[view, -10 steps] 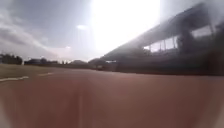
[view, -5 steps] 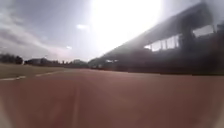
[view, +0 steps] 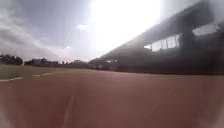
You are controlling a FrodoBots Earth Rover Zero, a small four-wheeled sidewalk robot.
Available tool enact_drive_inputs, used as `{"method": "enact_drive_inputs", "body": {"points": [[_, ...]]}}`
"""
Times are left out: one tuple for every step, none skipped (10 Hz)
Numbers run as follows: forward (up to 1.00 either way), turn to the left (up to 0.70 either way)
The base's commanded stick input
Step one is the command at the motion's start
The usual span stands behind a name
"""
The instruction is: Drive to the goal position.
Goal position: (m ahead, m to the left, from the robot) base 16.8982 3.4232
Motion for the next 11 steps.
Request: {"method": "enact_drive_inputs", "body": {"points": [[0.70,0.00],[0.70,0.00],[0.70,0.00],[0.70,0.00],[0.70,0.00],[0.70,0.00],[0.70,0.00],[0.70,0.00],[0.70,0.00],[0.70,0.00],[0.70,0.00]]}}
